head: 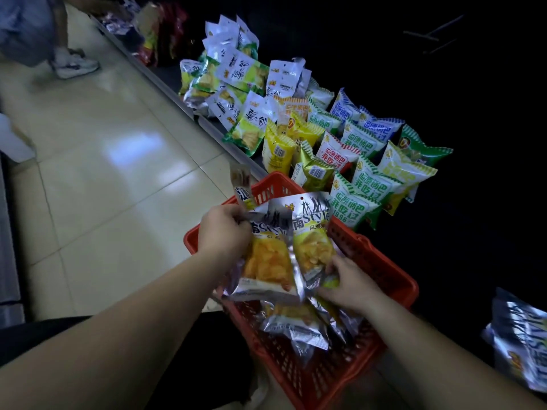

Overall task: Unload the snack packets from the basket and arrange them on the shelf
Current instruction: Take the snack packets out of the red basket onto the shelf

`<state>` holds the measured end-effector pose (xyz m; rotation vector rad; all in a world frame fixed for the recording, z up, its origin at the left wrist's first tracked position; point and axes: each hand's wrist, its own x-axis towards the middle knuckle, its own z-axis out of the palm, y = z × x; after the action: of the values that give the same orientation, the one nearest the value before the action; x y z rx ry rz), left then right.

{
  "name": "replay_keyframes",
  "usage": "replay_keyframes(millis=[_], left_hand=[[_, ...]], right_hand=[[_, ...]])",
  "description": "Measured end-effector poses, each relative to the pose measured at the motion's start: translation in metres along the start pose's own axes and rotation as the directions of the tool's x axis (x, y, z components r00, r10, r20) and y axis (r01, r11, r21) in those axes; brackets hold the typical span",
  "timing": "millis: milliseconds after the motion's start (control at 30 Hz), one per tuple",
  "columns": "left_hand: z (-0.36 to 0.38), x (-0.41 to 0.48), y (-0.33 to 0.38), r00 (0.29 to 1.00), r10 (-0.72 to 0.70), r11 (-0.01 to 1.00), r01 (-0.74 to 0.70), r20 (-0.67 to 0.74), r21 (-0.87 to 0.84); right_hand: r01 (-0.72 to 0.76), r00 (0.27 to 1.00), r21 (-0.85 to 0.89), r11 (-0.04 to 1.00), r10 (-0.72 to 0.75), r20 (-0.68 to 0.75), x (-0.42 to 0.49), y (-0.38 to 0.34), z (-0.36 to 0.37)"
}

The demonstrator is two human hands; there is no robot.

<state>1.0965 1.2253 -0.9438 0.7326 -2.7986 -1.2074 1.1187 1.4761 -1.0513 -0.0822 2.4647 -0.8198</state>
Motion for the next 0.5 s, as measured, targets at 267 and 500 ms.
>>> replay_keyframes(millis=[267, 500], left_hand=[[0.027, -0.028, -0.036, 0.994, -0.090, 0.985, 0.098, 0.062, -0.141], [0.036, -0.009, -0.060, 0.984, -0.163, 0.966, 0.173, 0.065, -0.192]], right_hand=[[0.082, 0.957, 0.208, 0.975, -0.019, -0.290, 0.020, -0.025, -0.002], [-0.106, 0.992, 0.255, 0.961, 0.121, -0.044, 0.040, -0.017, 0.012]])
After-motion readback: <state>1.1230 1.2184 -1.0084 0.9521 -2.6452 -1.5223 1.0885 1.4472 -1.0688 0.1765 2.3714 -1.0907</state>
